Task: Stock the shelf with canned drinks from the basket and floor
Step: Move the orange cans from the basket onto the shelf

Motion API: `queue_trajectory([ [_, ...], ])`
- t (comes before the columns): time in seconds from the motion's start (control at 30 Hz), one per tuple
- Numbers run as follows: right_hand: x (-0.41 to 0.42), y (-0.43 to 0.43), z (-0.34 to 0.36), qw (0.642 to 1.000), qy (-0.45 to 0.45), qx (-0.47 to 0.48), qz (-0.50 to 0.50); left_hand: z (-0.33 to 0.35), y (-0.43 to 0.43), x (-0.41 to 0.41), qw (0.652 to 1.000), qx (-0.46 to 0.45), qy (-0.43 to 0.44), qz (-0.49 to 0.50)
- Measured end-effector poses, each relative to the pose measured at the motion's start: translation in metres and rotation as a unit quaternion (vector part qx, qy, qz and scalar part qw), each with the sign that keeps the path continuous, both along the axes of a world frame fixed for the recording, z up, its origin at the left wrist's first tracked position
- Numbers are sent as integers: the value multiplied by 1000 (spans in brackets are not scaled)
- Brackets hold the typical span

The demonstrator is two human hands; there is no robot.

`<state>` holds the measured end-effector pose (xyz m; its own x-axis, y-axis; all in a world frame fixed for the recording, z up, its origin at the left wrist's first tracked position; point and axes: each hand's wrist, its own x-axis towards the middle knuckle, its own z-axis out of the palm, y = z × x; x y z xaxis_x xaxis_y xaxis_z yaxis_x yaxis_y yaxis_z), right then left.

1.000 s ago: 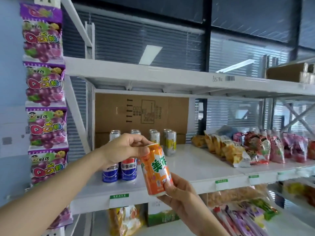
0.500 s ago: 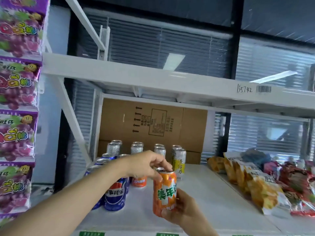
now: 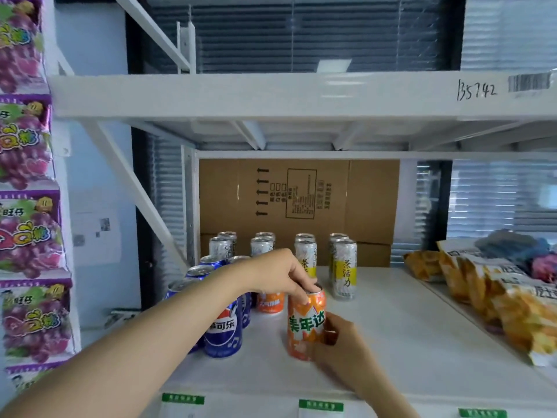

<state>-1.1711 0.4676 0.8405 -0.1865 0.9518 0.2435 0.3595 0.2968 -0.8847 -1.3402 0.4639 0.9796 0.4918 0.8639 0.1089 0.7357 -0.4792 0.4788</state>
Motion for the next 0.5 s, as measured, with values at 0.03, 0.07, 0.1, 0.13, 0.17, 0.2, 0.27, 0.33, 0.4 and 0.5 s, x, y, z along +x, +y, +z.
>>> queue_trajectory([
  [0.03, 3, 1, 2, 1000, -12, 0, 3, 1, 0, 2, 1000, 2, 13, 2],
  [0.07, 5, 3, 2, 1000, -17, -5, 0, 2, 1, 3, 1000, 9, 28, 4],
  [0.1, 5, 6, 0, 1000, -18, -7, -5, 2, 4, 5, 999, 23, 43, 7],
  [0.13, 4, 10, -3, 1000, -23, -6, -17, 3, 6, 6, 997, 39, 58, 9],
  [0.17, 0, 13, -4, 999, -24, -4, -24, 2, 9, 7, 996, 54, 70, 11],
  [0.2, -4, 18, -6, 999, -30, -3, -35, 2, 13, 8, 995, 66, 79, 11],
  [0.27, -11, 28, -4, 997, -56, -10, -49, 2, 21, 8, 992, 83, 89, 10],
  [0.33, -15, 39, 1, 995, -77, -27, -55, 1, 29, 6, 991, 93, 100, 13],
  [0.4, -18, 50, 6, 994, -86, -47, -55, 1, 37, 5, 989, 102, 106, 18],
  [0.5, -21, 73, 6, 991, -106, -49, -63, 0, 50, 5, 987, 113, 110, 25],
])
